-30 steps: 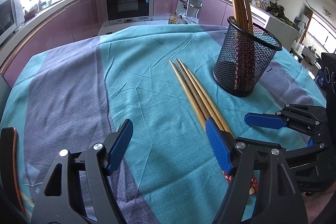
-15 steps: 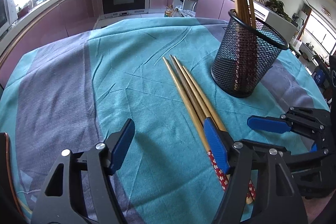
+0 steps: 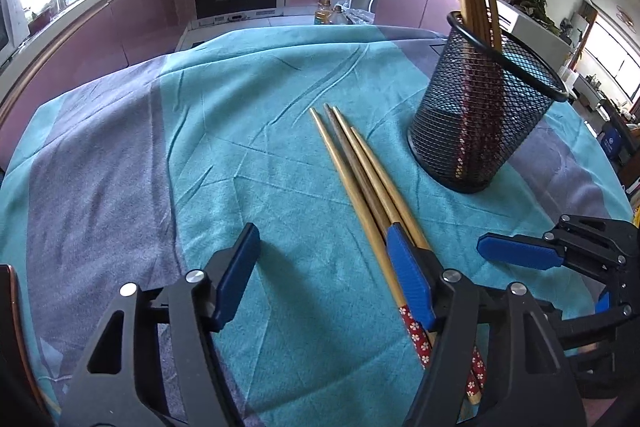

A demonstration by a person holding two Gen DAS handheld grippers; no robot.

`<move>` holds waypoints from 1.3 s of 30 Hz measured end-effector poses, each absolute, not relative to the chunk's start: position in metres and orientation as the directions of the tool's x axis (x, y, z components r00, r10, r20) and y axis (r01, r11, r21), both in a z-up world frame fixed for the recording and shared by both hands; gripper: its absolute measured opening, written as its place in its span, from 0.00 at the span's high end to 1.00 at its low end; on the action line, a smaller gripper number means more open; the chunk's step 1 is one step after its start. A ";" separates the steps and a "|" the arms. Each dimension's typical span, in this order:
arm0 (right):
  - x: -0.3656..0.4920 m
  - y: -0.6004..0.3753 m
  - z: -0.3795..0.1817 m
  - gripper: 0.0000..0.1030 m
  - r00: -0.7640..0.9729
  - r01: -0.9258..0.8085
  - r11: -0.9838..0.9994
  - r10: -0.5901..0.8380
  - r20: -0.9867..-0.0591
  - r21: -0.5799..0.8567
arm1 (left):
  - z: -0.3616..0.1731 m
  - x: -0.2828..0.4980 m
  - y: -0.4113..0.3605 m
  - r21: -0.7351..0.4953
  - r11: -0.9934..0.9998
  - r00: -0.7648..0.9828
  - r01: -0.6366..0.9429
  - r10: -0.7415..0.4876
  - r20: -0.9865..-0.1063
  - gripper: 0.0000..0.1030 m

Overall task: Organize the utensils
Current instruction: 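Move both grippers back to the chopsticks left on the cloth, then grasp another chopstick with the left gripper while the right gripper grasps one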

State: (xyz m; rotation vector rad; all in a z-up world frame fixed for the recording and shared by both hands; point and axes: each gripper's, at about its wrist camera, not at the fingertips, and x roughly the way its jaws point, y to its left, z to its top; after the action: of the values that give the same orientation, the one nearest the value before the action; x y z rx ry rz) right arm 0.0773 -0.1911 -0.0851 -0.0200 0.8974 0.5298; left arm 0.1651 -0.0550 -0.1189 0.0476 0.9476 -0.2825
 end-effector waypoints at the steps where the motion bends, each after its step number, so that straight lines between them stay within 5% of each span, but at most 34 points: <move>1: 0.077 -0.191 -0.085 0.67 0.504 -0.448 0.871 0.432 -0.748 0.201 | -0.119 0.167 -0.056 -0.080 0.962 0.551 0.260 -0.216 -0.806 0.39; 17: 0.081 -0.179 -0.084 0.68 0.502 -0.457 0.873 0.413 -0.760 0.172 | -0.117 0.157 -0.047 -0.107 0.962 0.539 0.252 -0.231 -0.810 0.60; 25: 0.086 -0.184 -0.081 0.76 0.493 -0.425 0.889 0.384 -0.780 0.169 | -0.115 0.154 -0.041 -0.136 0.956 0.526 0.260 -0.258 -0.810 0.68; 35: 0.104 -0.174 -0.084 0.77 0.522 -0.395 0.909 0.342 -0.781 0.134 | -0.116 0.167 -0.046 -0.137 0.955 0.513 0.262 -0.258 -0.819 0.67; 39: 0.108 -0.176 -0.085 0.89 0.531 -0.375 0.915 0.346 -0.774 0.152 | -0.117 0.172 -0.049 -0.125 0.959 0.518 0.253 -0.244 -0.820 0.68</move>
State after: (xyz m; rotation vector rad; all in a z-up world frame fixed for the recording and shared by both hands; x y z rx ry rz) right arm 0.1083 -0.1760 -0.0854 -0.0346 0.9154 0.4301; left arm 0.1722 -0.0491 -0.1172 0.0107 0.9827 -0.2980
